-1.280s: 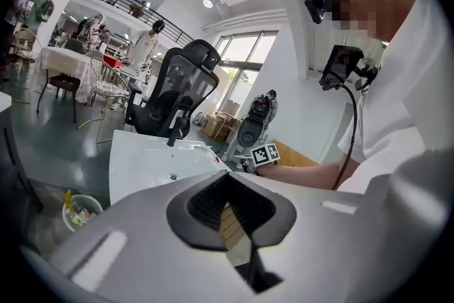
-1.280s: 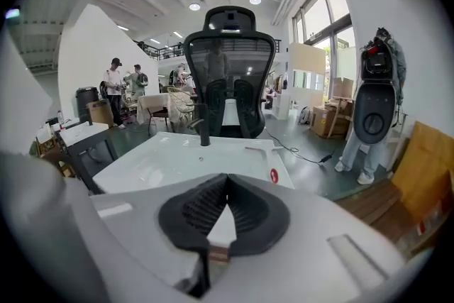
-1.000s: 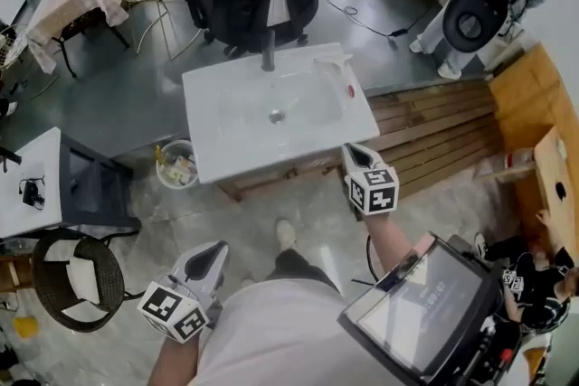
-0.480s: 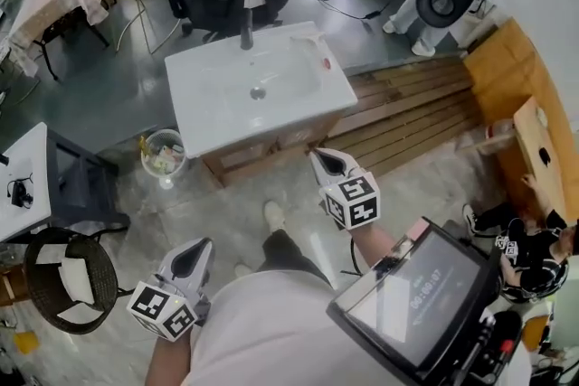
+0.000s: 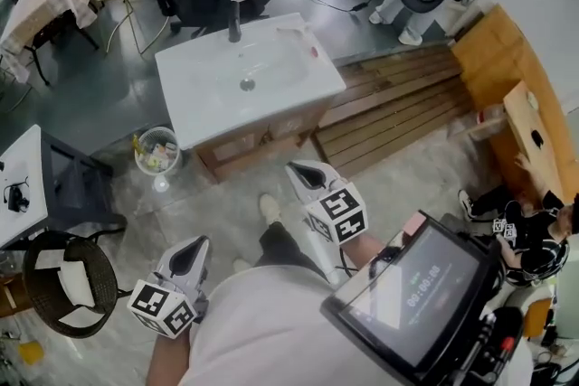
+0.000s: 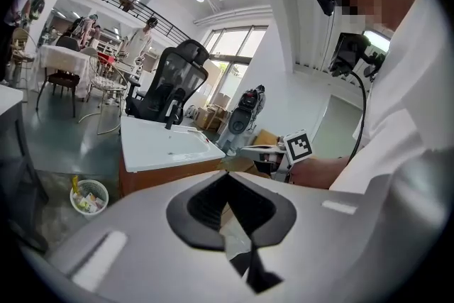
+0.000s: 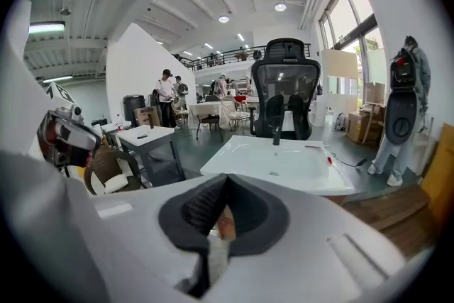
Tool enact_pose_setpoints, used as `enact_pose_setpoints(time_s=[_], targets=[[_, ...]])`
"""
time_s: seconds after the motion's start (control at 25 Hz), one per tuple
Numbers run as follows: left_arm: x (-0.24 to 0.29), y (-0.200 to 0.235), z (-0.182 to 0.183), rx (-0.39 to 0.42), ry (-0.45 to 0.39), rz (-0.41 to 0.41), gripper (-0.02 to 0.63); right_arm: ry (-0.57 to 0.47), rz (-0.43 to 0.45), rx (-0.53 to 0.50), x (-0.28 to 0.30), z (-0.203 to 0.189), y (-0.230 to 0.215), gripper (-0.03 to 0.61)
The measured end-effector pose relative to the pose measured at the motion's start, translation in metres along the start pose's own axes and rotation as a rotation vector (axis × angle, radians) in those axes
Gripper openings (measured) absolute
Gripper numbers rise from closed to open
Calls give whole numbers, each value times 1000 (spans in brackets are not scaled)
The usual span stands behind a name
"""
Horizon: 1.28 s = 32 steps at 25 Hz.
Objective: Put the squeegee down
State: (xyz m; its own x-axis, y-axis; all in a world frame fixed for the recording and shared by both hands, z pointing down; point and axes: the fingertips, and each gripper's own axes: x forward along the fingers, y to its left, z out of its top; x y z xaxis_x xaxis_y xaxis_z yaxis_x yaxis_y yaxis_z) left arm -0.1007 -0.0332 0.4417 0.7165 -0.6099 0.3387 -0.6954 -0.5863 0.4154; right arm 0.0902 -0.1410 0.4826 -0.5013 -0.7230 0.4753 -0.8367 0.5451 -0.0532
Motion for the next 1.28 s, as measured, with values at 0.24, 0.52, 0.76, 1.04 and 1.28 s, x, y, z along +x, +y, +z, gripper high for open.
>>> enact_pose_setpoints(time_s=[0.24,0.52,0.76,1.04,1.28], targets=[[0,-8,-4,12,9,-23,3,-4,15,-17,-17,-3,19,2],[-2,-11,-10,17,9,-40,3,-7,36,-43,-25,-1,38,2],[-7,-11,-12,9,16,-35,3,-22,65,-71,-26,4,57,2],[-11,-5,-13,15,10,-54,3,-16,88,-86,-20,10,70,2],[-16,2,-14,7,15,-44,3,-15,108,-103,-13,13,82,2]])
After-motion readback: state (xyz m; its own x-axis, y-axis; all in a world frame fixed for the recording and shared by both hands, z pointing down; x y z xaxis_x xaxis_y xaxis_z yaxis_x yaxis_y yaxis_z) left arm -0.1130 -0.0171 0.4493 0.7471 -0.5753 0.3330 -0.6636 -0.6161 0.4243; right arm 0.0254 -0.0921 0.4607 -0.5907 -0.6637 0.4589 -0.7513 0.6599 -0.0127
